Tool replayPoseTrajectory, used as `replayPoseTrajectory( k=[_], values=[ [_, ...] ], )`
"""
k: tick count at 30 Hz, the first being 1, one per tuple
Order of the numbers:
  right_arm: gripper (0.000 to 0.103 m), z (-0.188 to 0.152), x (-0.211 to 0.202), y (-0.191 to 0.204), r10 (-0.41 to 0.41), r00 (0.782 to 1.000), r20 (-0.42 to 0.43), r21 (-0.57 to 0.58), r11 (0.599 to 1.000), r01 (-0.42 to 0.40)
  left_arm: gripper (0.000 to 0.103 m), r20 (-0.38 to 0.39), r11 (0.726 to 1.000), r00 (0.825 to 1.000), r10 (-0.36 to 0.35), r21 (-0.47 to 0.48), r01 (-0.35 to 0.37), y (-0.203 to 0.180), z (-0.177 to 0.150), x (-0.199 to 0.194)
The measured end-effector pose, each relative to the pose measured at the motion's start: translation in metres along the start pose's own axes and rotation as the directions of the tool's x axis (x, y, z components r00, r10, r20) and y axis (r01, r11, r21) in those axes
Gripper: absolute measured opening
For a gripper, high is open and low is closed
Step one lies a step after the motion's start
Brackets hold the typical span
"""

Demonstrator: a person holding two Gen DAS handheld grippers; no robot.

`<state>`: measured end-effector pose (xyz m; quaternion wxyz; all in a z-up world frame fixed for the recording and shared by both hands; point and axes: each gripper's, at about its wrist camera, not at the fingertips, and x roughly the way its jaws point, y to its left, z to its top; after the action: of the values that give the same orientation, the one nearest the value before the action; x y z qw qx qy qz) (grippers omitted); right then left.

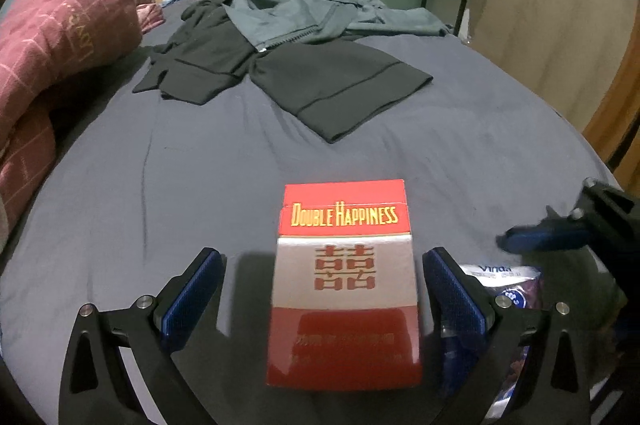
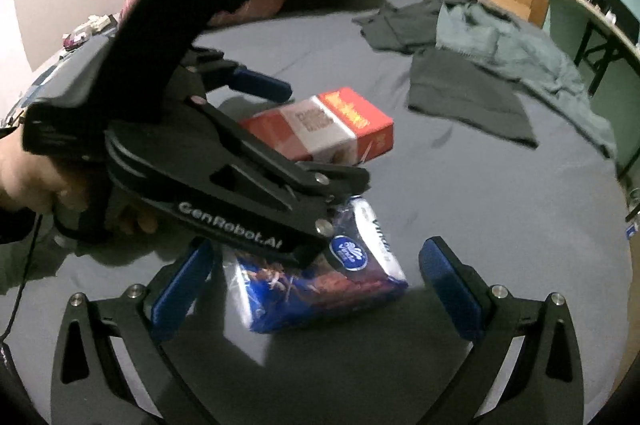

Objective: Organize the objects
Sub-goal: 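Grasp the red Double Happiness pack with the left tool while the right tool grasps the blue packet, then lift the red pack and blue packet and carry both over the yellow basin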

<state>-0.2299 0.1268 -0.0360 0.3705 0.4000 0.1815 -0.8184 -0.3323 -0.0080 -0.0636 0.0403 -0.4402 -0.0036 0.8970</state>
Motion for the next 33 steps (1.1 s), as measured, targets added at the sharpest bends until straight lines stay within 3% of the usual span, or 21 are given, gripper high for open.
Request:
replayPoseTrajectory(
  k=[1,5,7,9,17,23,26,27,33],
  values=[
    [0.084,0.000,0.004,-0.001,0.004,1.000,-0.015,0.002,1.000,-0.004,0.102,-0.006,1.000,1.000,-0.004,0.004,0.004,0.000,0.000,0.002],
    [0.077,-0.003,0.004,-0.002,0.006,1.000,-0.016,0.009,1.000,-0.006,0.091,-0.031,0.999,0.999,-0.029,-0.032,0.028,0.004,0.002,0.005],
    [0.076,-0.003,0.004,-0.002,0.001,1.000,-0.006,0.011,1.000,-0.001,0.078,-0.025,0.998,0.999,-0.047,-0.032,0.046,0.003,0.002,0.002],
    [0.075,-0.004,0.001,-0.002,0.001,1.000,0.007,0.011,1.000,-0.001,0.055,-0.016,0.998,0.998,-0.060,-0.031,0.060,0.003,0.002,-0.004],
    [0.074,-0.008,-0.007,-0.004,-0.010,1.000,0.023,0.037,0.999,0.009,0.055,0.006,0.999,0.999,-0.046,-0.014,0.046,0.009,-0.009,-0.019],
    [0.074,-0.017,-0.033,-0.003,-0.061,0.997,0.055,0.132,0.990,0.054,0.055,0.025,0.999,1.000,0.019,-0.026,-0.018,0.013,-0.027,-0.048],
    [0.074,-0.031,-0.045,-0.003,-0.152,0.988,0.004,0.270,0.952,0.145,0.055,0.043,0.999,0.999,0.027,-0.046,-0.025,0.012,-0.047,-0.084],
    [0.074,-0.039,-0.054,-0.001,-0.147,0.989,0.026,0.318,0.939,0.131,0.055,0.048,0.998,0.998,0.030,-0.052,-0.028,0.013,-0.054,-0.097],
    [0.074,-0.074,-0.109,0.043,-0.310,0.948,0.079,0.417,0.874,0.251,0.055,0.104,0.994,0.993,0.062,-0.099,-0.052,0.019,-0.112,-0.193]
  ],
)
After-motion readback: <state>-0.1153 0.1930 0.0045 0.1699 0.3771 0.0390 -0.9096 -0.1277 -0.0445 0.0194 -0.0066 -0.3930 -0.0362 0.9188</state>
